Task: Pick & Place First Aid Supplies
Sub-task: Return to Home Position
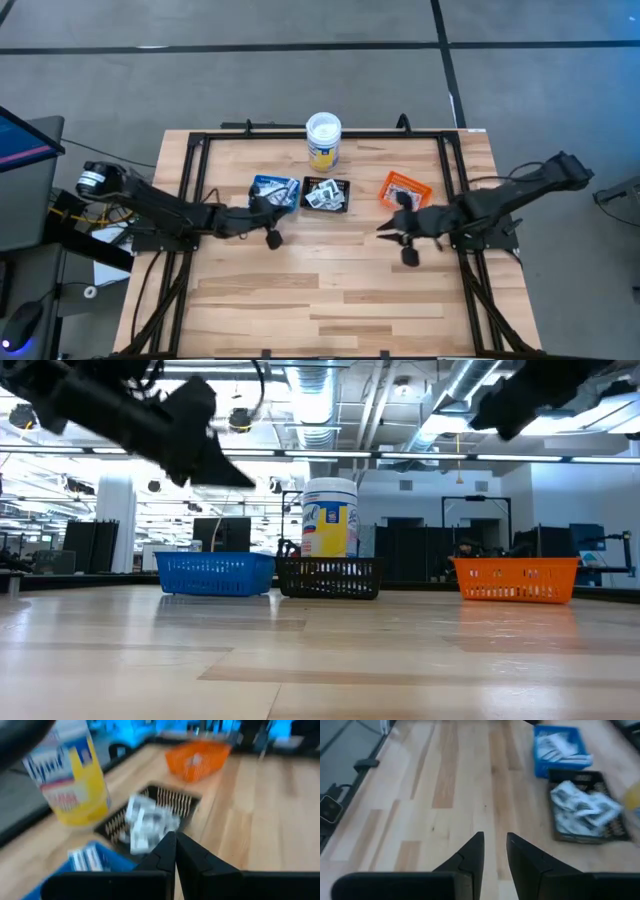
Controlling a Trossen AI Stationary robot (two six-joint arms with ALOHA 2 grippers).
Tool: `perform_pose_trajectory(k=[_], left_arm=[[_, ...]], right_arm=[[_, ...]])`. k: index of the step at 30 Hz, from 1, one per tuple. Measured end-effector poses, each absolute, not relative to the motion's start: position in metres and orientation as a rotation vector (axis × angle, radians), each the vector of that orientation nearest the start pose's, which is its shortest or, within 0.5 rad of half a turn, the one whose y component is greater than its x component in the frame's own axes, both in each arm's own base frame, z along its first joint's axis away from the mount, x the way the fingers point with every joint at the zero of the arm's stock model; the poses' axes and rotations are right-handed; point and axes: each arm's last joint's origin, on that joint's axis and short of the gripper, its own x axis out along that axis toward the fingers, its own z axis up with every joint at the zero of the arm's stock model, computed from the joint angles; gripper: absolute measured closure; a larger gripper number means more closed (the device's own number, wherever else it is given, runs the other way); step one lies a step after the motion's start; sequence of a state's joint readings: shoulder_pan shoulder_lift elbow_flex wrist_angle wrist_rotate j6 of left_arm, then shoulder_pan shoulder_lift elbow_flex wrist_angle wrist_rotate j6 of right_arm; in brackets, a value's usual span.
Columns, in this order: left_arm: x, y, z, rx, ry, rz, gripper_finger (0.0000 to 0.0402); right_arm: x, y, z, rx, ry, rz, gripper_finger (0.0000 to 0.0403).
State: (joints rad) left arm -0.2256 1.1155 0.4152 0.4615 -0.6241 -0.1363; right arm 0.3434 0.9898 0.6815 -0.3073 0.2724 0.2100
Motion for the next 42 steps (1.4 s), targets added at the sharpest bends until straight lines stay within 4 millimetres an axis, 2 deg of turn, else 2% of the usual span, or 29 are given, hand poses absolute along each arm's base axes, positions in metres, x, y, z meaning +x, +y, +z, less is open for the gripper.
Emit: perform_pose_trajectory(k=[3, 6, 10, 13, 16, 21, 24, 29, 33, 42], left_arm=[[0.205, -0.034, 0.226, -0.054, 0.102, 0.389, 0.0393], [0.187, -0.038, 0.243, -0.038, 0.017, 0.338, 0.0393], [0.161, -0.039, 0.256, -0.024, -0.078, 0.289, 0.0393], [0.147, -0.037, 0.254, -0.045, -0.123, 0.269, 0.0393], [0.138, -0.033, 0.244, -0.035, -0.125, 0.279, 0.0393], [0.124, -0.023, 0.226, -0.135, -0.169, 0.304, 0.0393], [0.117, -0.019, 0.212, -0.169, -0.188, 0.314, 0.0392], [0.108, -0.014, 0.199, -0.194, -0.228, 0.333, 0.0392], [0.103, -0.011, 0.199, -0.201, -0.273, 0.348, 0.039], [0.099, -0.005, 0.199, -0.189, -0.306, 0.393, 0.0389]], right_arm=[[0.171, 0.059, 0.265, 0.007, 0.546, -0.053, 0.0326], [0.148, 0.057, 0.269, -0.032, 0.484, -0.164, 0.0326], [0.125, 0.056, 0.255, -0.066, 0.431, -0.168, 0.0326], [0.114, 0.056, 0.242, -0.087, 0.423, -0.102, 0.0326], [0.109, 0.058, 0.232, -0.145, 0.395, -0.019, 0.0326], [0.106, 0.066, 0.219, -0.195, 0.308, 0.286, 0.0326], [0.107, 0.066, 0.214, -0.217, 0.231, 0.373, 0.0326], [0.109, 0.057, 0.206, -0.214, 0.231, 0.304, 0.0326], [0.11, 0.048, 0.196, -0.202, 0.252, 0.273, 0.0326], [0.111, 0.029, 0.187, -0.151, 0.239, 0.238, 0.0326]])
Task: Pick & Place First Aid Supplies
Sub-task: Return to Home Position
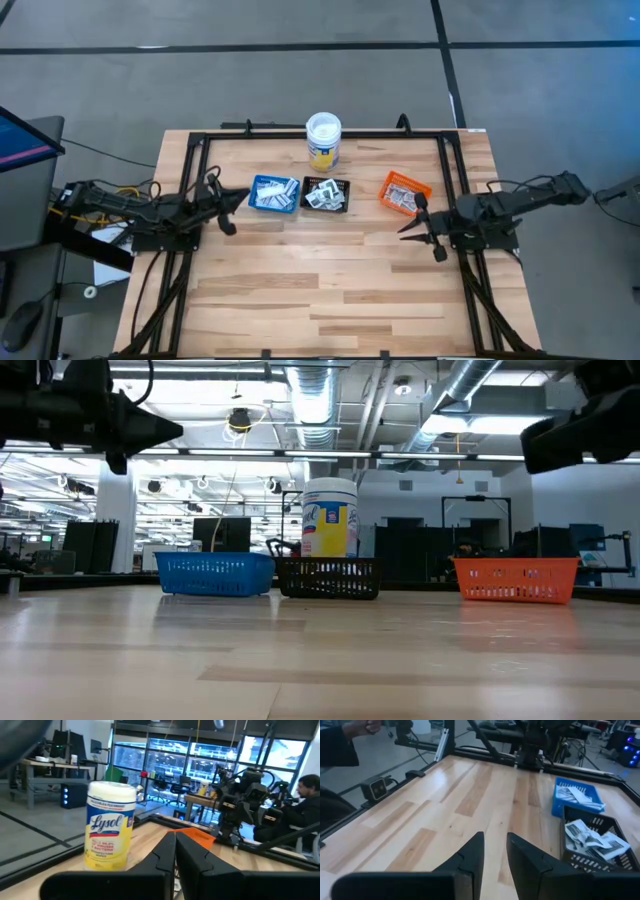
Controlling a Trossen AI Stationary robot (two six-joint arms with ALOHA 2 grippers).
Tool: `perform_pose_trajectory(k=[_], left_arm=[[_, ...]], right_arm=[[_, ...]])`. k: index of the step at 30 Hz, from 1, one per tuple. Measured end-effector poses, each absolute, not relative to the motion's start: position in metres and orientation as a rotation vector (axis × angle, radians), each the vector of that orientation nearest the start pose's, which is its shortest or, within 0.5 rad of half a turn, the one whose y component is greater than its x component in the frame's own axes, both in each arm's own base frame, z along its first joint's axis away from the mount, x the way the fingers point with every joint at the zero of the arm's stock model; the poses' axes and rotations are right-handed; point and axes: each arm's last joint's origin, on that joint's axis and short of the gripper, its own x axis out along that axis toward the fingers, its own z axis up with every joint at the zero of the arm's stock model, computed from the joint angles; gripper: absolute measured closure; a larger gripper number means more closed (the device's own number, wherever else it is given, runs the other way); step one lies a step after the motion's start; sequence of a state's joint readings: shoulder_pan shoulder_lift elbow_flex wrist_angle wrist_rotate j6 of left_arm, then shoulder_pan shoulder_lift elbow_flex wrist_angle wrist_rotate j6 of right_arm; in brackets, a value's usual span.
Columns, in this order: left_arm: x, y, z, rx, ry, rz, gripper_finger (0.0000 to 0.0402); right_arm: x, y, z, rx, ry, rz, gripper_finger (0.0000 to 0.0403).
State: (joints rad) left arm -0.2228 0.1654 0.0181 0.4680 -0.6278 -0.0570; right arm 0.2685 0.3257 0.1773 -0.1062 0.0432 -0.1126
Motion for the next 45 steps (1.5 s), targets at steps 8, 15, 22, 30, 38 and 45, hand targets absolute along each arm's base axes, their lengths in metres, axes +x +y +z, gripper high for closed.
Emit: perform_pose_trajectory(k=[8, 15, 22, 30, 38, 45], left_arm=[[0.1, -0.003, 0.195, -0.174, -0.267, 0.409, 0.0389], [0.1, -0.003, 0.195, -0.173, -0.264, 0.408, 0.0389], [0.102, -0.003, 0.187, -0.167, -0.215, 0.41, 0.0389], [0.1, -0.003, 0.188, -0.15, -0.227, 0.412, 0.0389], [0.093, -0.002, 0.187, -0.133, -0.232, 0.406, 0.0389], [0.092, -0.001, 0.181, -0.106, -0.162, 0.407, 0.039]], right_arm=[[0.112, 0.018, 0.183, -0.12, 0.226, 0.221, 0.0326], [0.113, 0.011, 0.184, -0.102, 0.223, 0.188, 0.0326], [0.113, 0.011, 0.184, -0.094, 0.218, 0.225, 0.0326], [0.112, 0.013, 0.184, -0.08, 0.213, 0.319, 0.0326], [0.111, 0.013, 0.182, -0.077, 0.242, 0.32, 0.0326], [0.111, 0.013, 0.182, -0.071, 0.242, 0.319, 0.0326]])
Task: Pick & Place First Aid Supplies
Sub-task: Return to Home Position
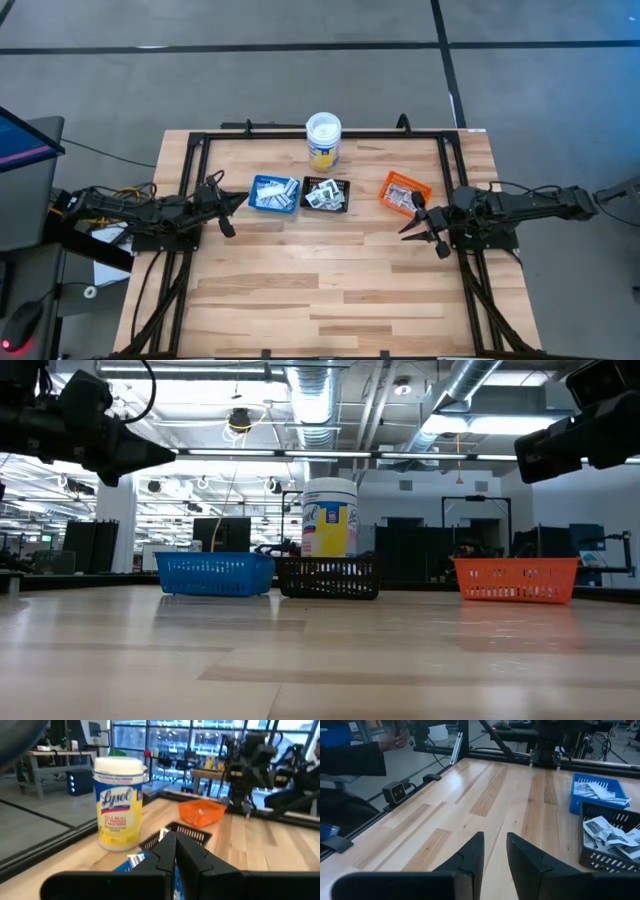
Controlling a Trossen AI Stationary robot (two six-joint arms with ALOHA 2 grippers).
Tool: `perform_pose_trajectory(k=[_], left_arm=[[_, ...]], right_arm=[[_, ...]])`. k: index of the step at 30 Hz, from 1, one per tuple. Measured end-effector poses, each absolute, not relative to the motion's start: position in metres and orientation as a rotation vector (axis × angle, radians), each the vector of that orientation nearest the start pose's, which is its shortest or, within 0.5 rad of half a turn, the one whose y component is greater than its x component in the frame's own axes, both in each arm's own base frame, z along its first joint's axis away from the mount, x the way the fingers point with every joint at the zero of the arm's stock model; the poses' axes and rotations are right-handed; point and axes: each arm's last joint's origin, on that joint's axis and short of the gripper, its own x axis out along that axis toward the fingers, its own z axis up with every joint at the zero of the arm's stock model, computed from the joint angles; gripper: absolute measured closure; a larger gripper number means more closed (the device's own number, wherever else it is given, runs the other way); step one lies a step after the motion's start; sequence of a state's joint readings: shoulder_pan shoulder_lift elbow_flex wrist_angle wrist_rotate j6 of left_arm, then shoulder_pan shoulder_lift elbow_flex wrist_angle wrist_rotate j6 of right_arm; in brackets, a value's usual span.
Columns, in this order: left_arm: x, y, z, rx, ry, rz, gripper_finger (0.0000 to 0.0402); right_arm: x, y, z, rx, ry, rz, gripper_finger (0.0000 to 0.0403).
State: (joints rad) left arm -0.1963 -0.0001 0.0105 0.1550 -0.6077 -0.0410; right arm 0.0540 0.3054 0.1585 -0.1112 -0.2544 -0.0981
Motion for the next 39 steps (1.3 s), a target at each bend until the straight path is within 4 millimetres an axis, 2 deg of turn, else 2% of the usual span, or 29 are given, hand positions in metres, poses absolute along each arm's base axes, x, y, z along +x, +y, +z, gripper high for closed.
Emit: perform_pose_trajectory(k=[5, 18, 26, 32, 39], left_arm=[[0.094, -0.003, 0.173, -0.085, -0.08, 0.361, 0.0391], [0.094, -0.002, 0.172, -0.046, -0.063, 0.385, 0.0391], [0.094, -0.002, 0.172, -0.05, -0.064, 0.387, 0.0391], [0.094, -0.002, 0.173, -0.053, -0.071, 0.387, 0.039], [0.094, -0.002, 0.173, -0.053, -0.071, 0.387, 0.0391]], right_arm=[[0.111, 0.015, 0.182, -0.047, 0.239, 0.373, 0.0326], [0.113, 0.015, 0.193, -0.066, 0.126, 0.372, 0.0326], [0.119, 0.014, 0.187, -0.053, 0.186, 0.321, 0.0326], [0.121, 0.011, 0.186, -0.035, 0.211, 0.152, 0.0326], [0.116, 0.017, 0.184, -0.049, 0.231, 0.181, 0.0326]])
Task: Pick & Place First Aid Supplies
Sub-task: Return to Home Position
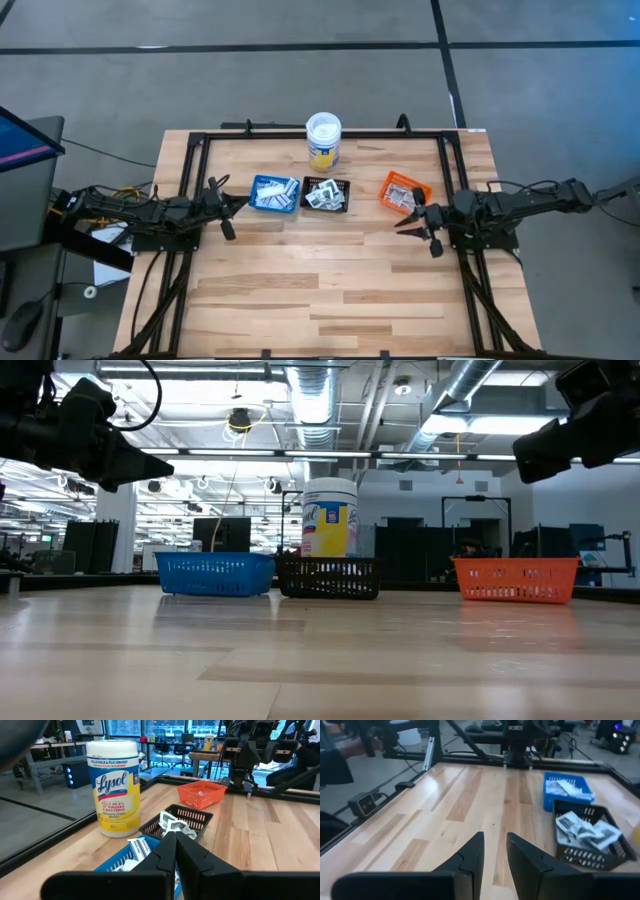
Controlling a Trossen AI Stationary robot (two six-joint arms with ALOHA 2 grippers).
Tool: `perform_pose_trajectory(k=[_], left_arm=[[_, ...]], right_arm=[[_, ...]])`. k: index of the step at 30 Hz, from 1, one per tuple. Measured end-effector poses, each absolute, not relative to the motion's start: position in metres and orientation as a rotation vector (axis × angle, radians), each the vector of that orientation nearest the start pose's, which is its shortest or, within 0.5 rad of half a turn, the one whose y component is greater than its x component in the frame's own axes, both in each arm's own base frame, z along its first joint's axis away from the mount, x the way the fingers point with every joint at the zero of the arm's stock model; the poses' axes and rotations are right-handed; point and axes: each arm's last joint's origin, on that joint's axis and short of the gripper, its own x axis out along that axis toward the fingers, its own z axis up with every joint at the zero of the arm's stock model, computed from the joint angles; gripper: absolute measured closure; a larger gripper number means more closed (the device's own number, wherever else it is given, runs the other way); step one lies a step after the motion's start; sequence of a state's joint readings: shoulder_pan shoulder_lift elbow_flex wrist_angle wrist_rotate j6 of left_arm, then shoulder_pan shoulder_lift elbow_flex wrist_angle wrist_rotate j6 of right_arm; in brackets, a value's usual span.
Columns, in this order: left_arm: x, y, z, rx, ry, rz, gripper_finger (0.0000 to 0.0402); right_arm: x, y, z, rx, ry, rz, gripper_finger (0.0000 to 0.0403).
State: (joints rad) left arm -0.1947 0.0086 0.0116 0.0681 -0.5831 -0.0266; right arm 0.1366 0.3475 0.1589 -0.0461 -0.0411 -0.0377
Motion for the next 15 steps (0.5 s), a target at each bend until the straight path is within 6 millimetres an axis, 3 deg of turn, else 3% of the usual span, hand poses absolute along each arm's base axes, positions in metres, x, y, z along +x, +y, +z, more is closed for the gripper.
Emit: perform_pose_trajectory(k=[6, 11, 15], left_arm=[[0.094, -0.002, 0.173, -0.054, -0.072, 0.387, 0.0391], [0.094, -0.002, 0.173, -0.054, -0.073, 0.387, 0.039], [0.094, -0.002, 0.173, -0.054, -0.073, 0.387, 0.039]], right_arm=[[0.114, 0.022, 0.182, -0.036, 0.238, 0.155, 0.0326], [0.114, 0.026, 0.155, -0.032, 0.17, 0.18, 0.0326], [0.114, 0.026, 0.152, 0.004, 0.177, 0.178, 0.0326]])
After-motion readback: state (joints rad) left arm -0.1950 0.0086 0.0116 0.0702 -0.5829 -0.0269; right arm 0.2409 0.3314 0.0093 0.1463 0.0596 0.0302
